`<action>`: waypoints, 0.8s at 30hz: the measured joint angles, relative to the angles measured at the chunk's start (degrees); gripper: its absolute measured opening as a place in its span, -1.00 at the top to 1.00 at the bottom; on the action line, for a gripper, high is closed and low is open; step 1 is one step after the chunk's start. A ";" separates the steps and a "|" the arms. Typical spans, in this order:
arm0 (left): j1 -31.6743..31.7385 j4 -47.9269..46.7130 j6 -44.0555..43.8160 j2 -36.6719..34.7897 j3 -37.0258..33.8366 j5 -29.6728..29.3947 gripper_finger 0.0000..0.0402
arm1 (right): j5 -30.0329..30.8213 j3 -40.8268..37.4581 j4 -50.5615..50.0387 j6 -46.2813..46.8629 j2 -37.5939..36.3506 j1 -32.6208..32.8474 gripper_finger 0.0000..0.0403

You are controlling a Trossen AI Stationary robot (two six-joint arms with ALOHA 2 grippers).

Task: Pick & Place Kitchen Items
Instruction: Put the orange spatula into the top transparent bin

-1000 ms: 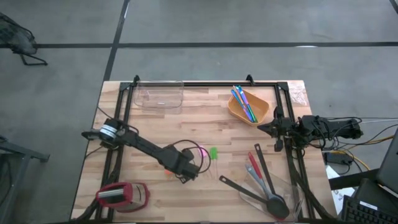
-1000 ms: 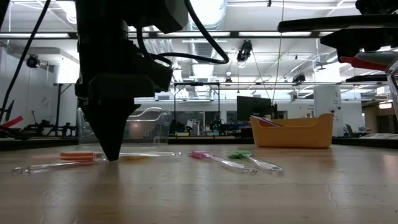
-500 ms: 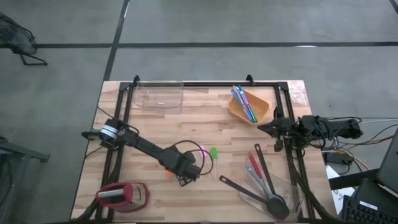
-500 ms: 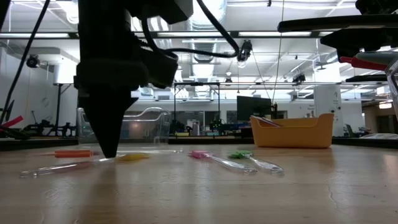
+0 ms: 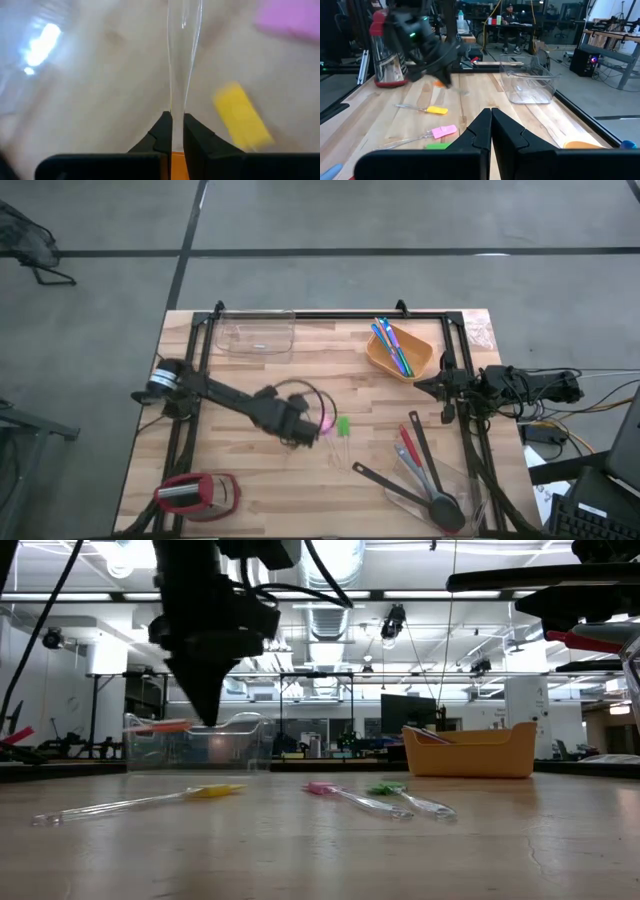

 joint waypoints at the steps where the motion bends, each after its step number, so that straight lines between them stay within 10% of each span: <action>1: 0.92 -0.76 -0.80 -0.87 0.00 -1.74 0.87 | 0.01 0.00 0.02 0.00 0.00 0.01 0.96; 24: 34.73 -2.14 28.80 -9.87 -1.15 -17.78 0.87 | -0.02 0.00 0.00 0.00 0.00 0.01 0.96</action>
